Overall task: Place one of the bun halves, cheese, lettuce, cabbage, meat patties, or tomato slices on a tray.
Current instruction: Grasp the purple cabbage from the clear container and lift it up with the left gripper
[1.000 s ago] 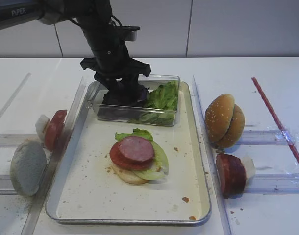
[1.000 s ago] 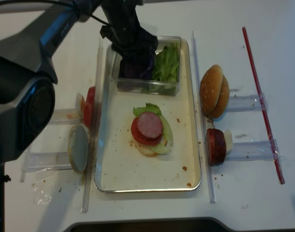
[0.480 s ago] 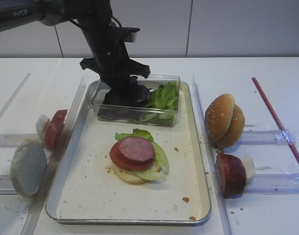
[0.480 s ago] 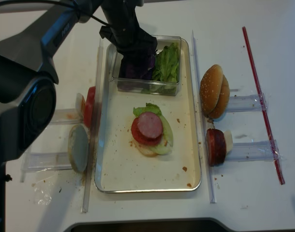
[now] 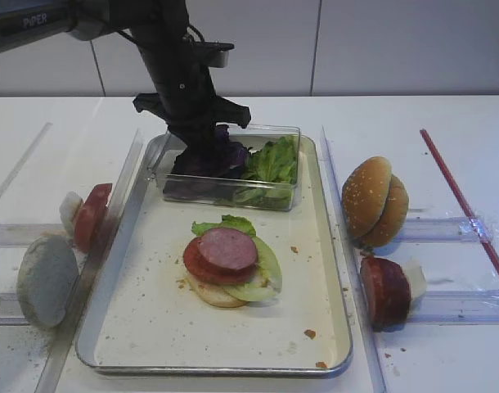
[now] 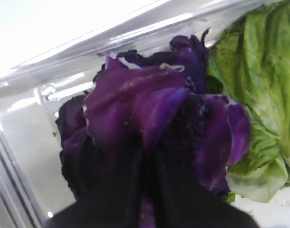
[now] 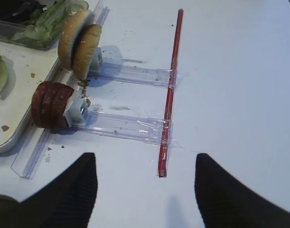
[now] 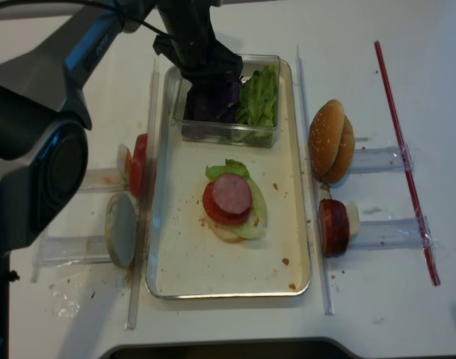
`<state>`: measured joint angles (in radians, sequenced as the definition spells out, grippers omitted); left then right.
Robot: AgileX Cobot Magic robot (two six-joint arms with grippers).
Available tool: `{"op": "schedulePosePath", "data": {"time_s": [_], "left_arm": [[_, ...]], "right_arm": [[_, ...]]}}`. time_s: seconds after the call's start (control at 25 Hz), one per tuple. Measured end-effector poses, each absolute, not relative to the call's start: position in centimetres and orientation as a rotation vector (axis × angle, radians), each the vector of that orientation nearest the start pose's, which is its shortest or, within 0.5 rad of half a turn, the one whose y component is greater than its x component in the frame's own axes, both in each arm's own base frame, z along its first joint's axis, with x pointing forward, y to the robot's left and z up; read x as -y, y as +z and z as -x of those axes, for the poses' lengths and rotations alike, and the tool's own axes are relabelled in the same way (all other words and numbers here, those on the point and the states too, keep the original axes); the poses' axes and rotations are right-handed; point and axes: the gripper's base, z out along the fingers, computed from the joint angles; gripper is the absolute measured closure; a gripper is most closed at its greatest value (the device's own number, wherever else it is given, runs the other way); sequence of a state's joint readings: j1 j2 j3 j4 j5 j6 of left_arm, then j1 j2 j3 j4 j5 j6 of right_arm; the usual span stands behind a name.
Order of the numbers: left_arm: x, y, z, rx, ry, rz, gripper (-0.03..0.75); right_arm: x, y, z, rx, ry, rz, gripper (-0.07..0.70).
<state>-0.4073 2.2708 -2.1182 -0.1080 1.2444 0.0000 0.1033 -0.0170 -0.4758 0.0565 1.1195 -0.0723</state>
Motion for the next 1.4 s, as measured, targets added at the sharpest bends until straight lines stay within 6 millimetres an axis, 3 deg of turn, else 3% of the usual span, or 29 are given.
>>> {"op": "schedulePosePath", "data": {"time_s": [0.84,1.12,1.4], "left_arm": [[19.4,28.5,-42.6,-2.763,-0.276,-0.47,0.718],[19.2,29.8,-40.5,-2.775,-0.289,-0.474,0.718],[20.5,32.1,-36.9,-2.744,-0.316,-0.559,0.718]], "right_arm": [[-0.4,26.6,0.8,-2.102,0.089,0.186,0.178],[-0.4,26.6,0.8,-2.102,0.089,0.186,0.178],[-0.4,26.6,0.8,-2.102,0.089,0.186,0.178]]}}
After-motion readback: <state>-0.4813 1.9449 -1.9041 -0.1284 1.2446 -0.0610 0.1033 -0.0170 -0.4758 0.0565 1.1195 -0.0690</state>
